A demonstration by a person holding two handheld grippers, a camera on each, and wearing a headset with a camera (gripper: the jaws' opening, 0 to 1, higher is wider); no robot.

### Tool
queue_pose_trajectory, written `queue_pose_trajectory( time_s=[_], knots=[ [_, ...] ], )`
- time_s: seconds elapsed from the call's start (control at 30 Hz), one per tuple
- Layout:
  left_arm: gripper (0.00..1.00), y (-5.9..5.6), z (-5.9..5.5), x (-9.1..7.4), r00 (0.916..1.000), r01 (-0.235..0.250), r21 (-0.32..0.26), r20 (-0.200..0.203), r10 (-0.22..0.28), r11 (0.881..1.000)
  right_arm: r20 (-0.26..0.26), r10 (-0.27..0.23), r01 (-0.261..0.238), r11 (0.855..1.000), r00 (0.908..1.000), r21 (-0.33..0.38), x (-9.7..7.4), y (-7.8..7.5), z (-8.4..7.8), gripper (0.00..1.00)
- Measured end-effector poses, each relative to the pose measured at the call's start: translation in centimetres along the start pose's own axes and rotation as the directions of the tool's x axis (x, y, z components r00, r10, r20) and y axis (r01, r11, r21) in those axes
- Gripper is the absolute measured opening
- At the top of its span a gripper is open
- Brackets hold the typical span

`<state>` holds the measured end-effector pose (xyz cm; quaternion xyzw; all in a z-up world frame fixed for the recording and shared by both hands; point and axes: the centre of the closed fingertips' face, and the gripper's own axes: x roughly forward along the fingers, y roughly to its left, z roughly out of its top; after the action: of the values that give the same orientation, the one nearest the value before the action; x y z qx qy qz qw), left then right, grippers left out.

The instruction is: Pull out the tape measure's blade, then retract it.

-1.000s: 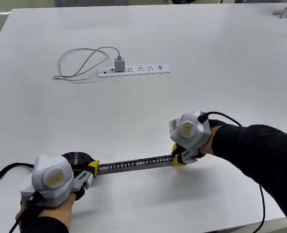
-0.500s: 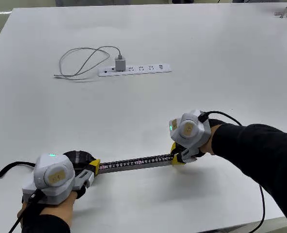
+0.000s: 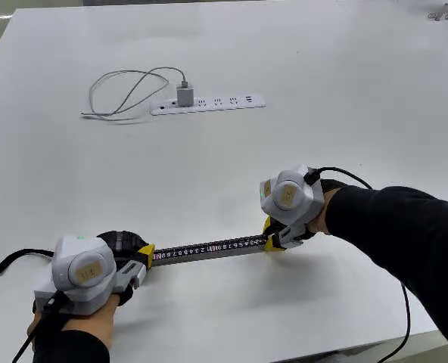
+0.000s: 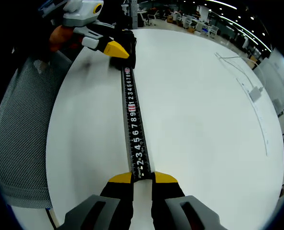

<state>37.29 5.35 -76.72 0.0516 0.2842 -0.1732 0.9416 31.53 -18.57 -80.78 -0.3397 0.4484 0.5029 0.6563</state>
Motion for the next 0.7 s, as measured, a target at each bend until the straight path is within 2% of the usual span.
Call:
queue_pose_trajectory(
  time_s=[0.07,0.13,0.7],
  knots=[
    [0.59,0.01,-0.01,-0.01,1.0,0.0,-0.001,-0.002,0.0,1.0,0.008,0.006,-0.005,0.999,1.0,-0.043,0.01,0.11,0.1,0.09],
    [0.58,0.03,-0.03,0.03,1.0,0.0,-0.001,-0.004,0.0,1.0,0.013,0.012,-0.012,1.0,0.9998,-0.01,0.01,-0.02,0.12,0.09],
    [0.58,0.12,-0.01,0.07,1.0,0.001,0.005,-0.01,-0.001,1.0,0.013,0.004,-0.004,1.0,0.9999,0.018,0.35,-0.07,0.54,0.09]
  ],
)
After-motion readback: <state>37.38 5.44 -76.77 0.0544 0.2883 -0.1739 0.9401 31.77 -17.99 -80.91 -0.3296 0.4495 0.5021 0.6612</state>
